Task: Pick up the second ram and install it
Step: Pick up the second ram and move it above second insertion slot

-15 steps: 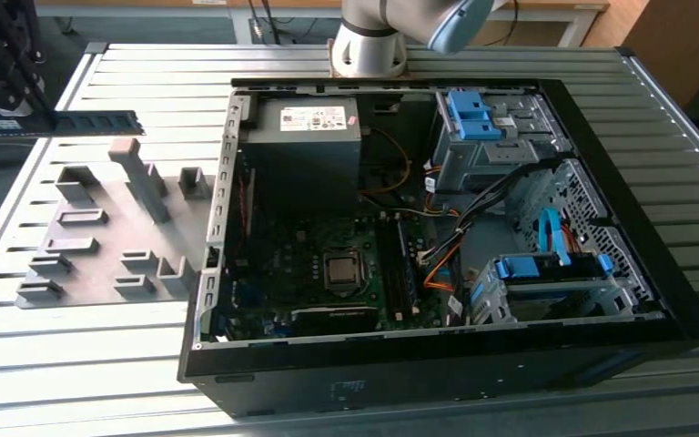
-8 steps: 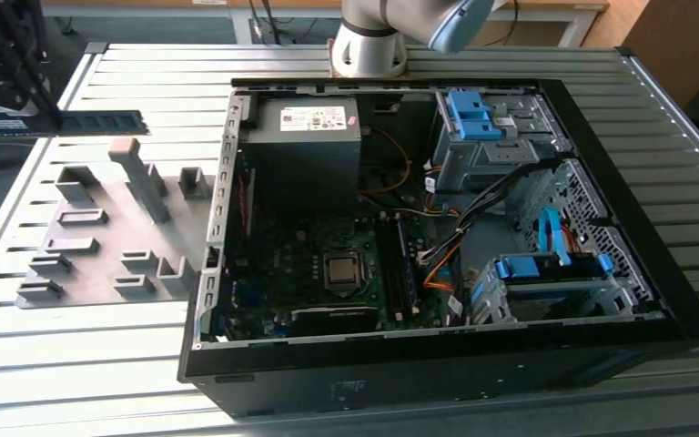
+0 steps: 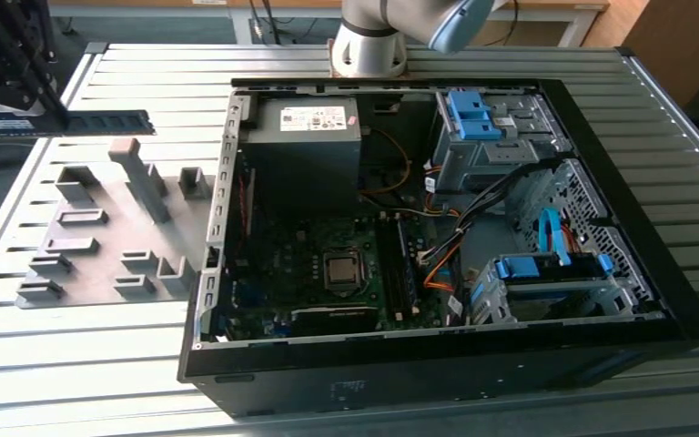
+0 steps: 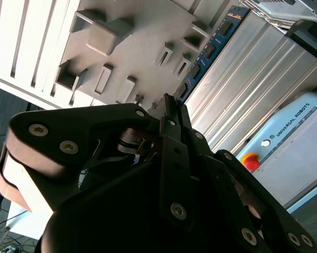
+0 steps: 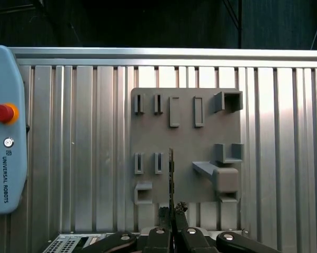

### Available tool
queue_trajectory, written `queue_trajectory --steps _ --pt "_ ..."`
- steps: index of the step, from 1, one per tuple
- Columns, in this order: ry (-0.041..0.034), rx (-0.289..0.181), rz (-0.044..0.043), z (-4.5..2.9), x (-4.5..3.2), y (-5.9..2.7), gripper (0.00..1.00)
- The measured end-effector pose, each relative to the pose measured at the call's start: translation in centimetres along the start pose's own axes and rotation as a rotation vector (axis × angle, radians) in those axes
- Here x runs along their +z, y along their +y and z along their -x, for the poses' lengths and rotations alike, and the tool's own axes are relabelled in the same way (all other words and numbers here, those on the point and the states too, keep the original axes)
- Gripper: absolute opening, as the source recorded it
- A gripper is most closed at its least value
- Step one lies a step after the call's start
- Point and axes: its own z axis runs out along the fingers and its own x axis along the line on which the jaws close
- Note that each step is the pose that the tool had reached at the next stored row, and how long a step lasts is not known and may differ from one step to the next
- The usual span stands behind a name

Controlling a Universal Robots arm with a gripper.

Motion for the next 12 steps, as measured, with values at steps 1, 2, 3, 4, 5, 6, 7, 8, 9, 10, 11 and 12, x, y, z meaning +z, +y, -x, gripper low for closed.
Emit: queue_trajectory --steps 1,2,3,4,5,6,7,8,9,10,11,12 --pt "-0.0001 0.000 0.0000 0.00 0.00 -0.07 0.14" --pt "0.0000 0.000 0.0000 0.00 0.00 -0.14 0.14" --pt "0.0000 0.000 0.0000 0.00 -0.01 -0.20 0.14" --pt "0.0000 0.000 0.0000 0.01 -0.01 -0.27 0.14" --pt "0.0000 0.000 0.0001 0.01 -0.02 -0.34 0.14" --pt "0.0000 0.000 0.0000 0.01 -0.01 -0.41 0.14" --pt "0.0000 0.000 0.0000 0.01 -0.01 -0.47 0.14" --pt "0.0000 0.000 0.0000 0.01 -0.02 -0.54 0.14" --pt "0.0000 0.000 0.0000 0.01 -0.02 -0.60 0.14" --pt "-0.0001 0.000 0.0000 0.01 -0.02 -0.66 0.14" --pt "0.0000 0.000 0.0000 0.01 -0.02 -0.73 0.14" --pt "0.0000 0.000 0.0000 0.02 -0.02 -0.80 0.14"
